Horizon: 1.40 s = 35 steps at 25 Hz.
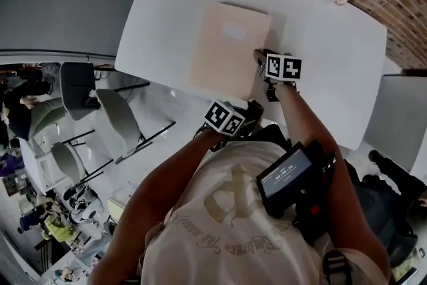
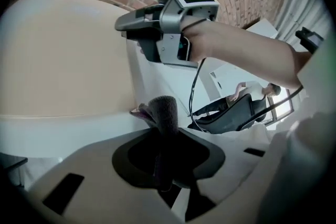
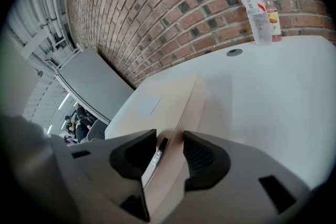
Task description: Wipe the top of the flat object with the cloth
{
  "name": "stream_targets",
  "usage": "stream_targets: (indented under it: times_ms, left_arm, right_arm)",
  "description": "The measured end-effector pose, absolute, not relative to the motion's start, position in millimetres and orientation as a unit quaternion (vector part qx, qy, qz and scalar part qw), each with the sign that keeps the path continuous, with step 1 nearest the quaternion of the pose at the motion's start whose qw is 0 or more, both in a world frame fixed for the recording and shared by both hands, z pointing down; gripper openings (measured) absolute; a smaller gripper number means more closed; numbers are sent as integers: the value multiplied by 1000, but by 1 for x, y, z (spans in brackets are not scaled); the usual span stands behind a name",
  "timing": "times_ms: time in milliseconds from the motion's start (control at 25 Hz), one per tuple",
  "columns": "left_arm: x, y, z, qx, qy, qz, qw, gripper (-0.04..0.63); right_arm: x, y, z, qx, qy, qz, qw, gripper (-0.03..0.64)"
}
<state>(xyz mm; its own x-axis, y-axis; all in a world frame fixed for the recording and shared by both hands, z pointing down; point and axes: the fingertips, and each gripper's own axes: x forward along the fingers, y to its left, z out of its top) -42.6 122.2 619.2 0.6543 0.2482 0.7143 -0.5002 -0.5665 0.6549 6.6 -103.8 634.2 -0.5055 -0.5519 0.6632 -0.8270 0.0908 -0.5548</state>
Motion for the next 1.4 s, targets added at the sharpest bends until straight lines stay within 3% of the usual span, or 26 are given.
stream_targets:
  times_ms: [160,360,480,680,880,1160,1400]
  left_arm:
    - [-35,124,610,797,-69,408,441,112]
    - [-29,105,584,819,-76,369,433,112]
    - [-27,88,574,824,-95,353,432,112]
    - [-18,34,556,839,-121,351,398,112]
    - [11,-45,540,853,-143,371,339,112]
    - [62,-118,552,831,-97,490,242,112]
    - [98,-147,584,806,-55,573,139,112]
  right_arm:
    - [12,-108,630,466,-734,474,138,172]
    - [37,-114,601,466,-740,484,38,172]
    - [59,-106,594,472,-739,480,27,172]
    - [83,-75,604,506,-722,471,47,170]
    - [50,-27,595,473,-780,383,142,164]
    - [-35,-12,566,396,-851,281,201,163]
    - [-53,-6,586,378,-850,264,254,119]
